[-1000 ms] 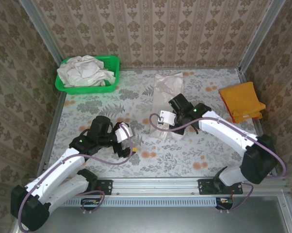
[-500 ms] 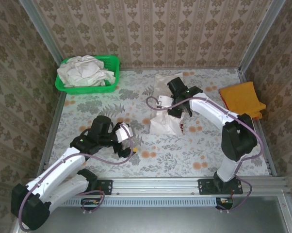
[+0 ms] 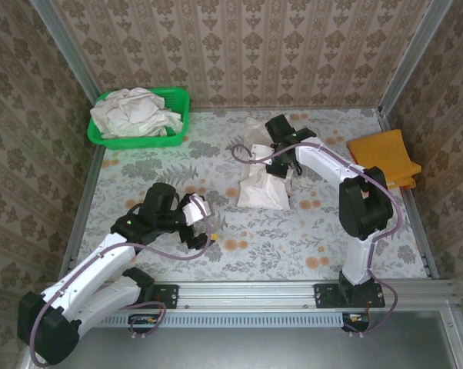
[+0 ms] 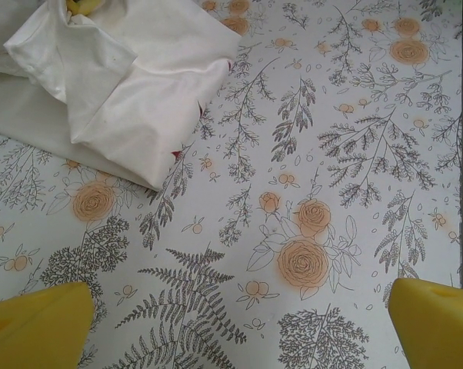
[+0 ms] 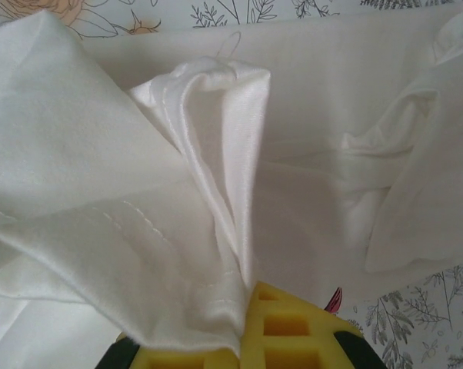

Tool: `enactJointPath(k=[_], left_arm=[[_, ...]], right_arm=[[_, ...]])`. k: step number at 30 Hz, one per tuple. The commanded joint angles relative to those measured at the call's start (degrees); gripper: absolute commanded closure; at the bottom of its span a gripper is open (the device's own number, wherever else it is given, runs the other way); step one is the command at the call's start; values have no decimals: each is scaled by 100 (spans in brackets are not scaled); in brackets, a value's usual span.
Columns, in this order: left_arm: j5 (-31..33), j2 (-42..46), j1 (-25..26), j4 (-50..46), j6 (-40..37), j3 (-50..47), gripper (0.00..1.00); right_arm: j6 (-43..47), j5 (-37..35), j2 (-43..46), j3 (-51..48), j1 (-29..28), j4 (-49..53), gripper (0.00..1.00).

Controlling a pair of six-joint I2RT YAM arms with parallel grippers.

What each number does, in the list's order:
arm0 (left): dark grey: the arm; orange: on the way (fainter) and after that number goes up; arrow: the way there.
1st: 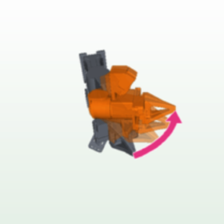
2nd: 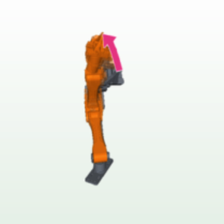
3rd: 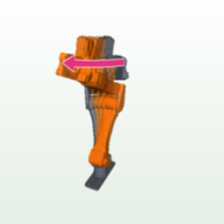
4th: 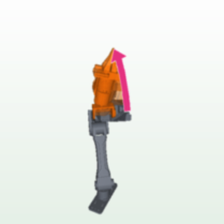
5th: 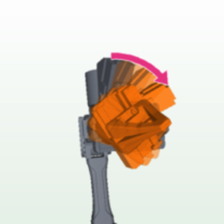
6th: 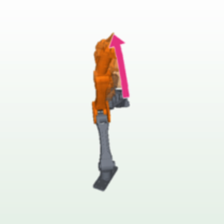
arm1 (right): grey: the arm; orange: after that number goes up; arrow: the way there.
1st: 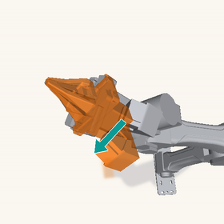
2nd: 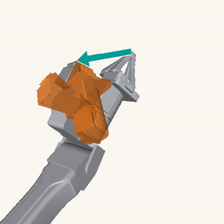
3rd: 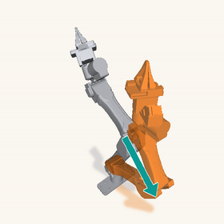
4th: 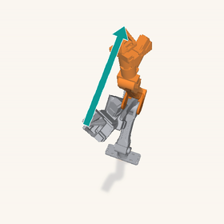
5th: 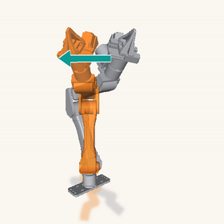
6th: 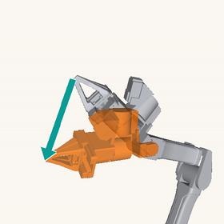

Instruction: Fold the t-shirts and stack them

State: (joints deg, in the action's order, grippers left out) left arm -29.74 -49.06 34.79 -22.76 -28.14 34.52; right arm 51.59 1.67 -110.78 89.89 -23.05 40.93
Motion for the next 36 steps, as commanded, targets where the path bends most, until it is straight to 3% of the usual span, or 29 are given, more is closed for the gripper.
enactJointPath(k=[1,29,32,34,36], left_arm=[[-44,-7,-34,44,-110,-66,0],[-145,-63,-96,117,-137,-69,0],[-146,-51,-95,106,-127,-75,0],[-138,-42,-99,106,-130,-77,0],[-136,-41,-103,110,-126,-73,0]], right_arm=[[143,-58,-222,246,75,-21,100],[-250,-8,-1058,694,265,-506,99],[-360,-17,-1122,659,280,-677,85],[-486,-59,-1115,623,290,-823,64],[-600,-115,-1026,567,292,-949,53]])
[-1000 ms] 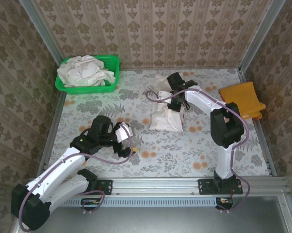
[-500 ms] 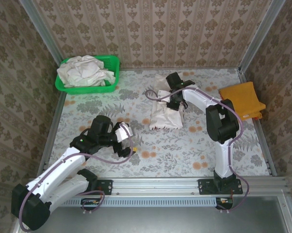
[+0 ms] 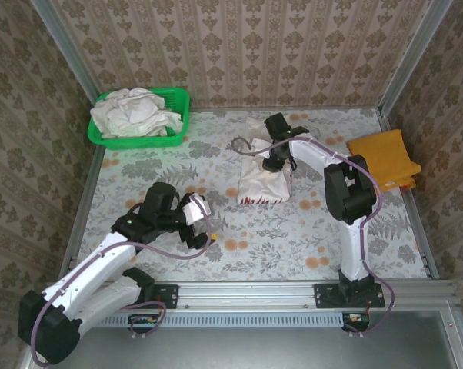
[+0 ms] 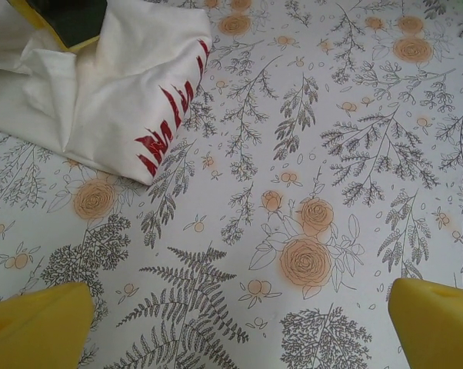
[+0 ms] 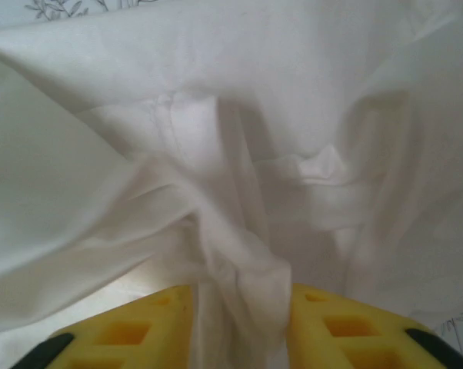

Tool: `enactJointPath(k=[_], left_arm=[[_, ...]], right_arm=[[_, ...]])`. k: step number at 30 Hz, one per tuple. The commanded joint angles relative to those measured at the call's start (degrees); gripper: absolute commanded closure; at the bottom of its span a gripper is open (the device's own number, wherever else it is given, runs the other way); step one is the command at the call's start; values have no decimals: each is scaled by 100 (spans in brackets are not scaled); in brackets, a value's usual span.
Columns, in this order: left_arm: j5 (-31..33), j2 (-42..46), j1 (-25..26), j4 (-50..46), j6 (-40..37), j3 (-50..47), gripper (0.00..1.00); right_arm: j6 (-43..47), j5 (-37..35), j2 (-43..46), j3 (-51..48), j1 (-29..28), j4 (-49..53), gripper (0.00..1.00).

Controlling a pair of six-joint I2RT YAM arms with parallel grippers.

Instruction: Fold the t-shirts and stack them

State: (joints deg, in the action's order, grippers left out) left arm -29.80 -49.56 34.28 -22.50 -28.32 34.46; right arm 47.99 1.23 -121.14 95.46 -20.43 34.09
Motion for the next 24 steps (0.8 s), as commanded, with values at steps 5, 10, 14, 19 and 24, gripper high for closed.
enactJointPath(k=[5,10,14,19,24], left_arm=[[-157,1,-59,95,-100,-68,0],[-179,17,-71,65,-130,-44,0],[-210,26,-71,85,-130,-58,0],[-203,47,-71,65,-108,-44,0],[-210,32,-71,72,-86,-18,0]], right_arm=[[-723,-138,662,-612,34,-1149,39],[-1658,770,1384,-1442,7,-1923,34],[-2322,922,1566,-1772,10,-2150,36],[-4041,127,1524,-1563,83,-1546,45],[-5439,-261,1450,-1438,151,-712,49]])
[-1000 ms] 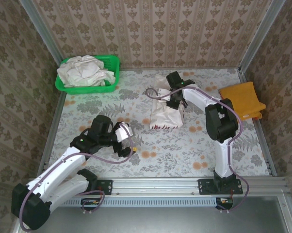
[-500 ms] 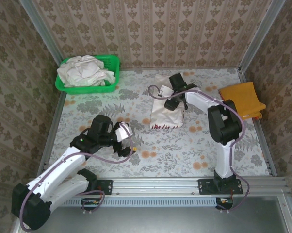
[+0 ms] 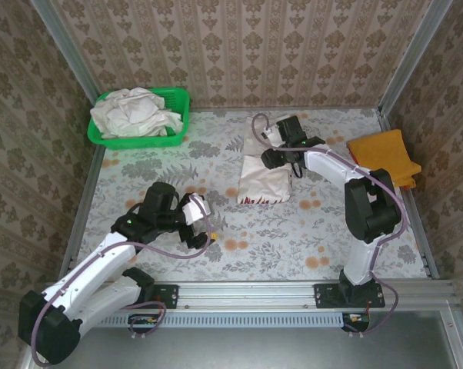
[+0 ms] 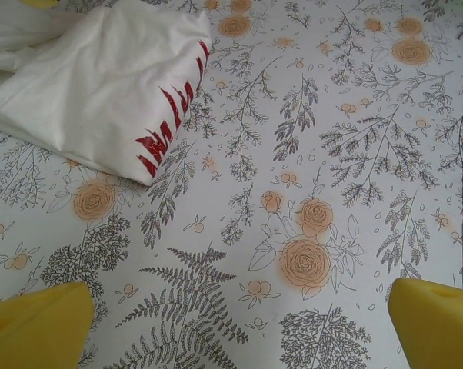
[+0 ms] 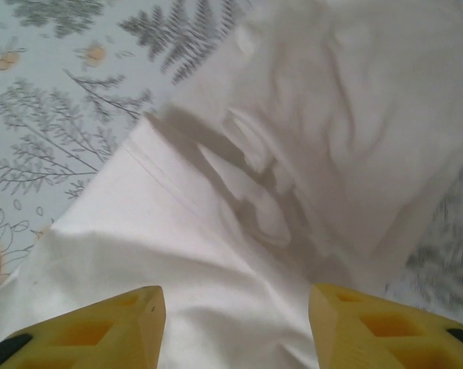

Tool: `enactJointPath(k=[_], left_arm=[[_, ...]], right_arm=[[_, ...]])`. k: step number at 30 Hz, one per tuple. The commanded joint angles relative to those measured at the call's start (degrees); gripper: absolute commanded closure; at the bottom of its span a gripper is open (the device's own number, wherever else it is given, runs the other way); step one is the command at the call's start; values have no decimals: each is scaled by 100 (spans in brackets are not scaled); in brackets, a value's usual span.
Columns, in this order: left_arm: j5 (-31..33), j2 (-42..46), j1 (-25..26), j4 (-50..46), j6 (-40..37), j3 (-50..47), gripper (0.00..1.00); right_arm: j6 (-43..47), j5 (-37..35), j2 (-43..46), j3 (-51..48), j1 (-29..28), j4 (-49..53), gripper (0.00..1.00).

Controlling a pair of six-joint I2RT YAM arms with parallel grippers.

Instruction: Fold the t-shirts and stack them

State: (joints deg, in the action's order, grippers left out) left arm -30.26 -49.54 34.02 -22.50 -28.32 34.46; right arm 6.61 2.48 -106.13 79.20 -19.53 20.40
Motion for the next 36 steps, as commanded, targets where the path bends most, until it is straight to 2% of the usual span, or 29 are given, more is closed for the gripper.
enactJointPath(k=[1,4,7,11,20,22,25,27,36], left_arm=[[-155,39,-45,69,-78,-11,0],[-155,32,-45,67,-63,-1,0],[-181,32,-46,78,-49,-4,0],[-186,35,-51,57,-40,8,0],[-174,41,-49,49,-28,0,0],[-186,34,-45,65,-42,-5,0],[-193,23,-45,67,-42,-1,0],[-199,20,-45,69,-42,0,0],[-212,16,-53,78,-35,3,0]], right_arm=[[-1573,-410,-41,133,96,719,50],[-2420,-397,-79,-24,358,816,53],[-2860,34,-212,-100,664,681,54],[-3039,597,-481,16,893,513,55],[-3123,905,-984,308,1117,459,56],[-3127,1041,-1042,364,1135,447,64],[-3103,1037,-1039,397,1138,429,89],[-3053,995,-1002,437,1136,447,100],[-2396,808,-769,637,1090,454,99]])
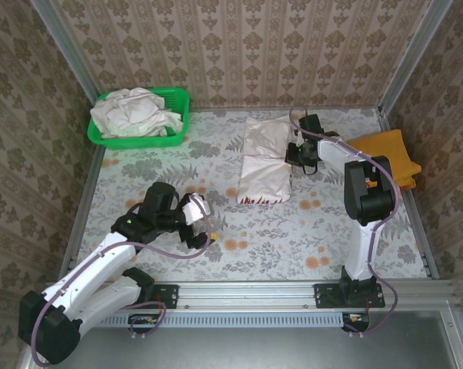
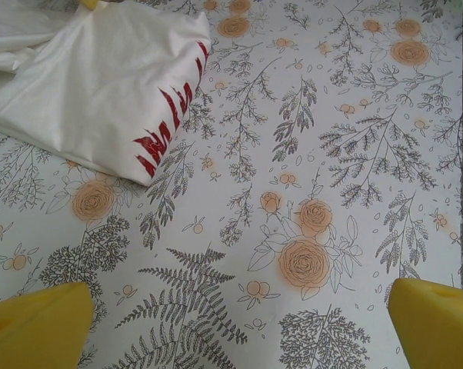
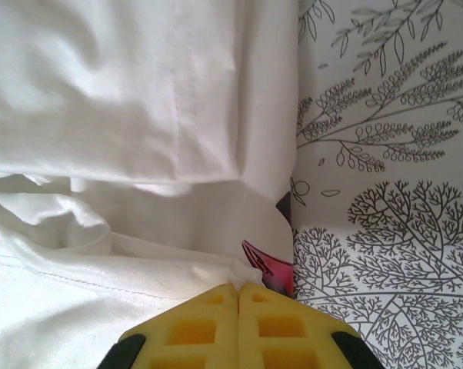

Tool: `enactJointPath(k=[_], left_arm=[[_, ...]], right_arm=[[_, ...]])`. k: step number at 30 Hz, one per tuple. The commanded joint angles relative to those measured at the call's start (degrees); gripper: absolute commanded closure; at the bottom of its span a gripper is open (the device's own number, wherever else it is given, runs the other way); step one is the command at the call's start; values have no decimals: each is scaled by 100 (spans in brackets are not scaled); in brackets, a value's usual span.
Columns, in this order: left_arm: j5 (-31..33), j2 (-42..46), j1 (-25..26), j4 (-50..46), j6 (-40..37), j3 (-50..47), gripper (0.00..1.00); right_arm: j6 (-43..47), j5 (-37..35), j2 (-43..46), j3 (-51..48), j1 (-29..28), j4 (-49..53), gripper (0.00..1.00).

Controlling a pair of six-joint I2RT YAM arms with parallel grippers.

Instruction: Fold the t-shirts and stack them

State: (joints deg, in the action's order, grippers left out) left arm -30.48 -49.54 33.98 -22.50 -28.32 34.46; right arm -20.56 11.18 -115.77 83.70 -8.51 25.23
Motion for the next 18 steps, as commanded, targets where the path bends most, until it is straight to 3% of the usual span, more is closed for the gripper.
enactJointPath(k=[1,10,14,18], left_arm=[[-203,28,-56,80,-19,10,0],[157,195,-128,626,506,-147,0],[302,259,-146,759,655,-197,0],[367,340,-154,842,669,-242,0]], right_arm=[[388,-69,149,219,-10,-12,98],[739,-45,-387,562,-8,-220,92],[829,-53,-114,441,-19,-337,60],[1292,-96,746,-354,-115,-893,36]])
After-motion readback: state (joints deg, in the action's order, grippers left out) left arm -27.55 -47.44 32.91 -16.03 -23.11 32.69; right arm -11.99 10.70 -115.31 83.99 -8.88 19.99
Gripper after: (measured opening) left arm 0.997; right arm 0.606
